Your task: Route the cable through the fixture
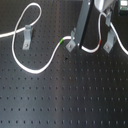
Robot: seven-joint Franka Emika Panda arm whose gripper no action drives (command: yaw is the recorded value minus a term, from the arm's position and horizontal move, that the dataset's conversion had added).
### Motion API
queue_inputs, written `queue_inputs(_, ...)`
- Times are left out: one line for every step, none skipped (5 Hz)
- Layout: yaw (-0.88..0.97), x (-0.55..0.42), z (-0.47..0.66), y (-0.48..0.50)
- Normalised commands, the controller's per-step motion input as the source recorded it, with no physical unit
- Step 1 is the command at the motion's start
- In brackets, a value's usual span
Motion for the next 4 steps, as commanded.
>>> queue_inputs(0.0,-0.073,0.1,-0.15)
queue_inputs(0.0,-0.059,0.07,-0.085)
queue_inputs(0.12,-0.014,0.05,-0.012)
queue_inputs(0.11,0.0,0.08,0.002)
